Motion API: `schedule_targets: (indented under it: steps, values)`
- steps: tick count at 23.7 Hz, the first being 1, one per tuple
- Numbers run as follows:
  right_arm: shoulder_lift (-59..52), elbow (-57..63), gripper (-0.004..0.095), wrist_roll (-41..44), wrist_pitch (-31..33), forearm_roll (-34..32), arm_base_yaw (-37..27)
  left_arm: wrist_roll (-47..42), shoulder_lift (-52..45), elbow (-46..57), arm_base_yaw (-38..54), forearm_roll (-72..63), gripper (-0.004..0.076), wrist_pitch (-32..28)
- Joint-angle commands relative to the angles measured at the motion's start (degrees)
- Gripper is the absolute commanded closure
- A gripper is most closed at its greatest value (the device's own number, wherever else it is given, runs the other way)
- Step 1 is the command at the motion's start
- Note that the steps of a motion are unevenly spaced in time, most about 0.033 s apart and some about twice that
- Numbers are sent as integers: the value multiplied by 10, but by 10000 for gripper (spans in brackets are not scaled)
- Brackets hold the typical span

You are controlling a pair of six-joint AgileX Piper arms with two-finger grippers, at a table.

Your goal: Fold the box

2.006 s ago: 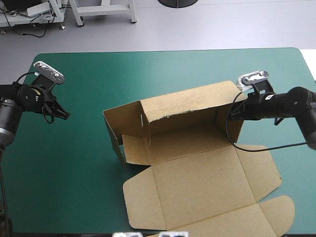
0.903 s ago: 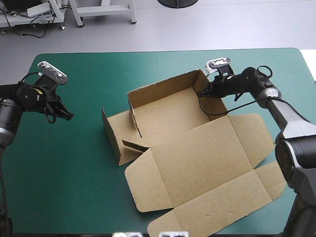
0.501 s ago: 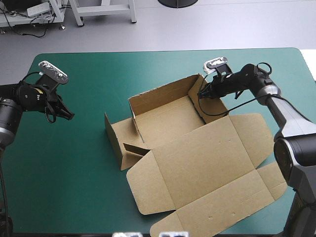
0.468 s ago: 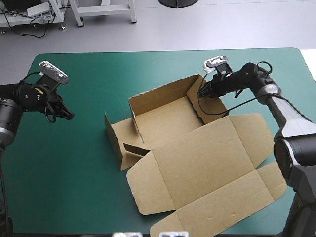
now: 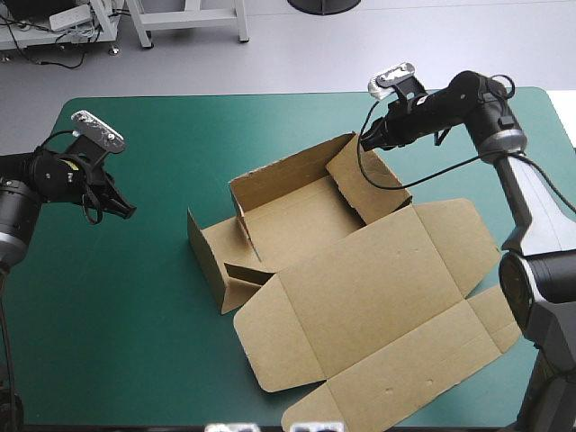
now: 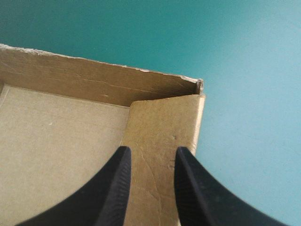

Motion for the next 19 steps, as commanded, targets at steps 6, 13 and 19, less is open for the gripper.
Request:
schedule_targets:
  steps: [6,13,19]
  values:
    - [-37,-165,604,106,106,-85,0,-1,-18,-18,2,-10,707,-31]
    - [-49,-220,604,197,107,-96,0,-1,-18,-18,2,-10,707,-31]
    - [-48,-108,604,184,107,-158,0,-1,-18,-18,2,-21,707,-30]
